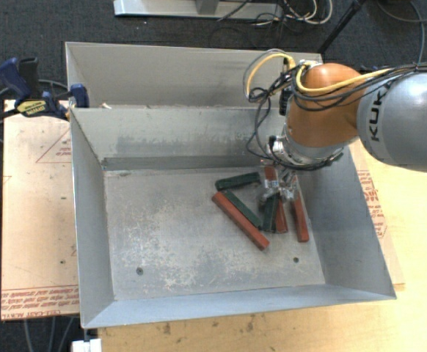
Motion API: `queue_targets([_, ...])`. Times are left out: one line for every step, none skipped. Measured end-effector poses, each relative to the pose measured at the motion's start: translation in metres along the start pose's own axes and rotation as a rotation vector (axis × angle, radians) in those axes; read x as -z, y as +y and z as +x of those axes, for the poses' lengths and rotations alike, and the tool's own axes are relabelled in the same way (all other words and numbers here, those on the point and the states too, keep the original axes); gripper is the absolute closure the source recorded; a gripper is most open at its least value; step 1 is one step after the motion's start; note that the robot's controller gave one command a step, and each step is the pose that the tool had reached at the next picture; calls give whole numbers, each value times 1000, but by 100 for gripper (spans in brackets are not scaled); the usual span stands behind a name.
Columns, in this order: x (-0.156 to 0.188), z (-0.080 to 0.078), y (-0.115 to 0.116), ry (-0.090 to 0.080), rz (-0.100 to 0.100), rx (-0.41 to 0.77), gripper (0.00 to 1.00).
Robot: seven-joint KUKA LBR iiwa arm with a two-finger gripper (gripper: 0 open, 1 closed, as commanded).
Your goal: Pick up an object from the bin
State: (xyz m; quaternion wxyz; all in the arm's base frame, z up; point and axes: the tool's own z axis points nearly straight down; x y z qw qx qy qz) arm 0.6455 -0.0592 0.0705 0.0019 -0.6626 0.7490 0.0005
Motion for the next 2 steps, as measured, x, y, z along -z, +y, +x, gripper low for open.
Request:
queue_targets([2, 18, -4, 1, -1, 475, 100])
queue_targets([153, 19, 3, 3, 7, 516, 100])
